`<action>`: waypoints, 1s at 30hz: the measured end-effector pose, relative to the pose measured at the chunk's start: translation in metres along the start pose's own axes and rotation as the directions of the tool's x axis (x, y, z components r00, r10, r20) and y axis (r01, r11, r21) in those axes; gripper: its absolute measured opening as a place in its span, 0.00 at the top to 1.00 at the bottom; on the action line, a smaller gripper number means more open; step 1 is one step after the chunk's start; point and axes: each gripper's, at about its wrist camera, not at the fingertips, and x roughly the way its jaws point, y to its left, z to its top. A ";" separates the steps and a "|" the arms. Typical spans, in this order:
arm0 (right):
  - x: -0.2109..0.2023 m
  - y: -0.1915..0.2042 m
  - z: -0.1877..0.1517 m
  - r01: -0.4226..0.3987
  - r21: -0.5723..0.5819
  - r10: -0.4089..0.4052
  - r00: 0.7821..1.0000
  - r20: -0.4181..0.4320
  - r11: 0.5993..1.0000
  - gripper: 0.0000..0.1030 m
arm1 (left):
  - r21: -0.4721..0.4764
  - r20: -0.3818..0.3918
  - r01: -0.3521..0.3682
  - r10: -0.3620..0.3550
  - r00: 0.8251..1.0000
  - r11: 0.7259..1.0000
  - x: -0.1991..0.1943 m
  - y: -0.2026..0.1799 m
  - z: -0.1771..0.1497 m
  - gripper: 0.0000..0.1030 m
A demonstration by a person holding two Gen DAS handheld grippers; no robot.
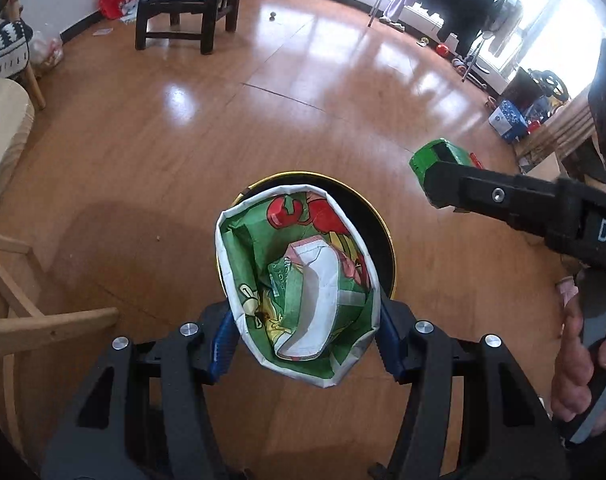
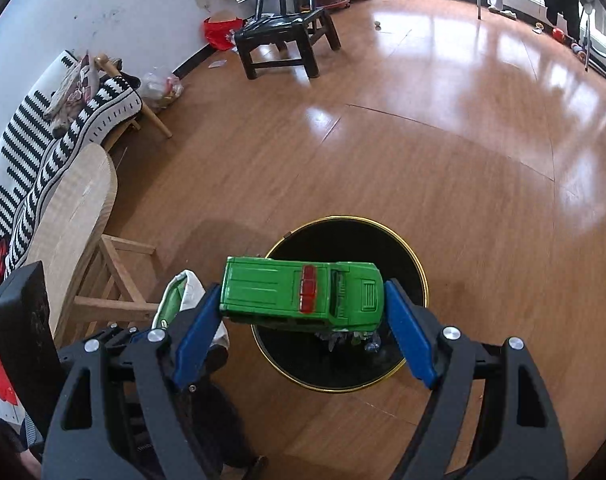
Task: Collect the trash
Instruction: 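Carry the toy car and bag over the black bin and open both tools, then grasp the pink-purple toy with the right tool while the left tool grasps the yellow-green snack bag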
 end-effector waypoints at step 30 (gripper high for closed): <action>-0.038 0.099 0.021 -0.062 -0.117 0.071 0.995 0.076 0.991 0.15 | -0.166 0.151 -0.053 0.079 0.985 0.985 -0.130 0.065 -0.006 0.22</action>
